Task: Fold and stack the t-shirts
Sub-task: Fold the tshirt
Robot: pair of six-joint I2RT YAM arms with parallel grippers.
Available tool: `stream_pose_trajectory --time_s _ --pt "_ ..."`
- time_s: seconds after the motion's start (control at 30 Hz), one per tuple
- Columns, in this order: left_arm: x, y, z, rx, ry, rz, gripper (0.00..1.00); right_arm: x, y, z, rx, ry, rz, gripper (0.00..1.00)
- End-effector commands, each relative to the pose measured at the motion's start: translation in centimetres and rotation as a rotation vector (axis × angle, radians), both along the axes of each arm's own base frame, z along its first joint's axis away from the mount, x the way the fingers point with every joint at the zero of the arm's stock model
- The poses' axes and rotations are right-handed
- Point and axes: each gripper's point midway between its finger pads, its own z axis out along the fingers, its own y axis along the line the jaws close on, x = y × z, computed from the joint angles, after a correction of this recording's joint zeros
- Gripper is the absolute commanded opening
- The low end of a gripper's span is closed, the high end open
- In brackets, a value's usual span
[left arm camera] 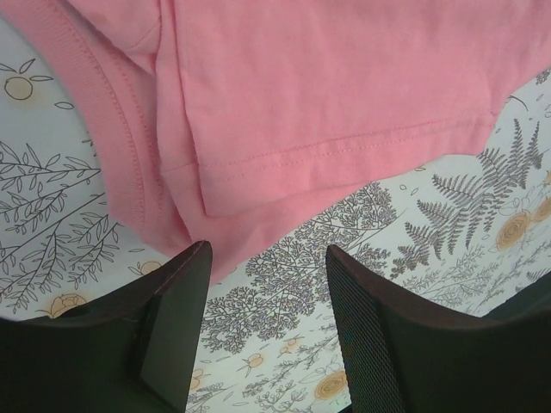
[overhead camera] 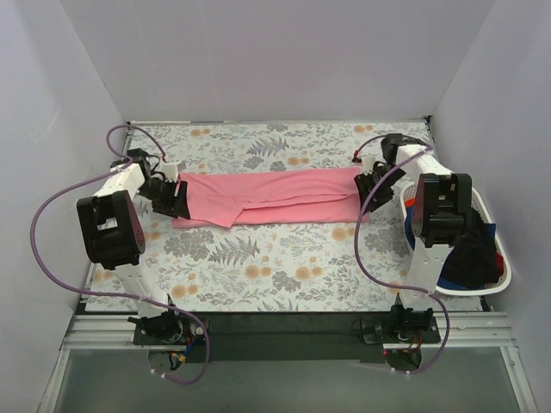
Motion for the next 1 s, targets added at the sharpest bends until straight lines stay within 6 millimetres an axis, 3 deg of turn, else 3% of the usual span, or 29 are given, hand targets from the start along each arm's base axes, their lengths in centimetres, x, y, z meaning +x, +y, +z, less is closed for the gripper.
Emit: stream_pose_trajectory --time_s 0.0,0.37,0.53,0.6,0.63,0.67,0.73,0.8,0.9,0.97 --pt "0.8 0.3 0.6 0.026 -0.057 0.022 0.54 -0.5 0.6 -1.7 0.020 0.047 -0.049 0.50" --pt "-0.3 0.6 -0.7 0.053 -0.030 0.025 0.50 -1.0 0.6 -3.0 0.014 0.075 -0.078 0.43" --pt "0.1 0.6 -0.6 0.050 -0.035 0.032 0.50 -0.5 0.5 -2.6 0.007 0.064 -0.094 0.47" --pt "0.2 0.6 -0.6 0.046 -0.032 0.032 0.47 -0.3 0.5 -2.4 0.006 0.056 -0.096 0.37" --pt "0.1 0.6 -0.7 0.046 -0.029 0.032 0.45 -0.2 0.5 -2.3 0.006 0.053 -0.096 0.31" --pt "0.1 0.6 -0.7 0.045 -0.026 0.032 0.37 -0.3 0.4 -2.3 0.003 0.054 -0.097 0.17" --pt "-0.1 0.6 -0.9 0.045 -0.017 0.028 0.27 -0.5 0.3 -2.4 -0.005 0.056 -0.093 0.04" --pt "-0.3 0.7 -1.0 0.052 -0.007 0.025 0.10 -0.6 -0.1 -2.5 -0.027 0.051 -0.081 0.01" --pt "-1.0 1.0 -0.9 0.073 0.012 0.026 0.00 -1.1 -0.8 -2.6 -0.061 0.047 -0.062 0.01" --pt "-1.3 1.5 -0.7 0.101 0.010 0.028 0.00 -1.5 -1.5 -2.7 -0.095 0.046 -0.053 0.01"
